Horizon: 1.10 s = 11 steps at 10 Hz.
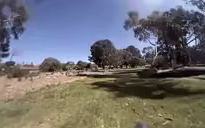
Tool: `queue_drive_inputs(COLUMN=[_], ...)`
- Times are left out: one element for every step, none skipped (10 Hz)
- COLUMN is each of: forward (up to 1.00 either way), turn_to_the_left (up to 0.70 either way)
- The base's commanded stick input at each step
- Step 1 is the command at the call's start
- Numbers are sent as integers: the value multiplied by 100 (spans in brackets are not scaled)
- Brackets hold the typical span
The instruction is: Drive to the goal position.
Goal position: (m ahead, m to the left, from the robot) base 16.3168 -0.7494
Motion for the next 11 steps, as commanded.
queue_drive_inputs(forward=[100, 100, 100, 100, 100, 100, 100, 100, 100, 100, 100], turn_to_the_left=[0, 0, 0, 0, -3, -17, -23, -8, 0, 0, 0])
